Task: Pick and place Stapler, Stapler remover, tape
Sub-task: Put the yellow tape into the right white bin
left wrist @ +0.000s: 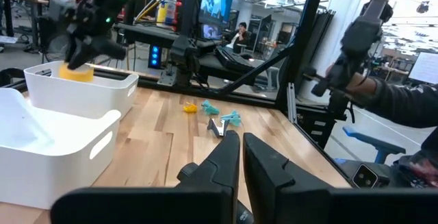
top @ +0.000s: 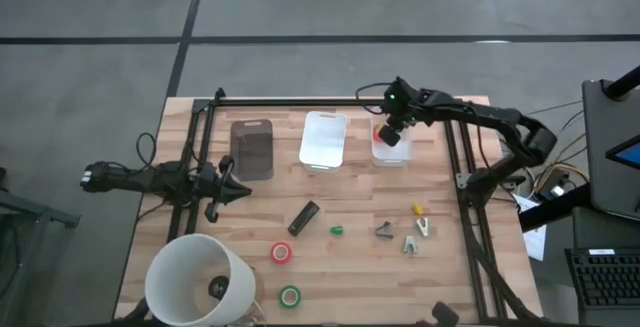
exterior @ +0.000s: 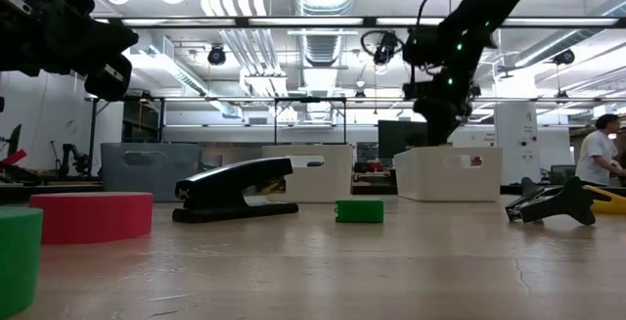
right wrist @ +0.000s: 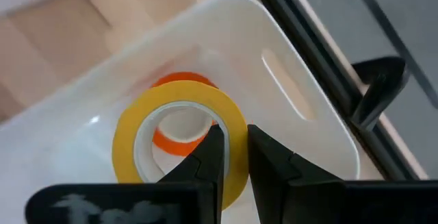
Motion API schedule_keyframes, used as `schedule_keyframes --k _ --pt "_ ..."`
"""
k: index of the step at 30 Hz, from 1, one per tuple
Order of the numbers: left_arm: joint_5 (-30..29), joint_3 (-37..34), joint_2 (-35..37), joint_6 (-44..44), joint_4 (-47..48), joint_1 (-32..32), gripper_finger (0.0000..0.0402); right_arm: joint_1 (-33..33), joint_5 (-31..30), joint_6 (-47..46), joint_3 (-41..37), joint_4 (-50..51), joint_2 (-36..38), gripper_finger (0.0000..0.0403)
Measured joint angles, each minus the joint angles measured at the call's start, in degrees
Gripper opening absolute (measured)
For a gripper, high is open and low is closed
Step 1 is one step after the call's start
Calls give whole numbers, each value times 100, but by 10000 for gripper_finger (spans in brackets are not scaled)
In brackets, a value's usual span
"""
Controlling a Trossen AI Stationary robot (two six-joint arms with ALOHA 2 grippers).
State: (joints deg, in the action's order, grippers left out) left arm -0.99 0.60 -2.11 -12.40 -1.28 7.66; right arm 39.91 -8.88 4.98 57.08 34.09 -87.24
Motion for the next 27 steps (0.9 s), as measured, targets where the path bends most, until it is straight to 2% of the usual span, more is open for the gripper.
schedule_keyframes --k 9,27 --pt "0 0 0 0 0 0 23 237 358 14 -20 -333 -563 45" --pt "0 0 0 0 0 0 25 237 316 -32 -146 -628 -649 52"
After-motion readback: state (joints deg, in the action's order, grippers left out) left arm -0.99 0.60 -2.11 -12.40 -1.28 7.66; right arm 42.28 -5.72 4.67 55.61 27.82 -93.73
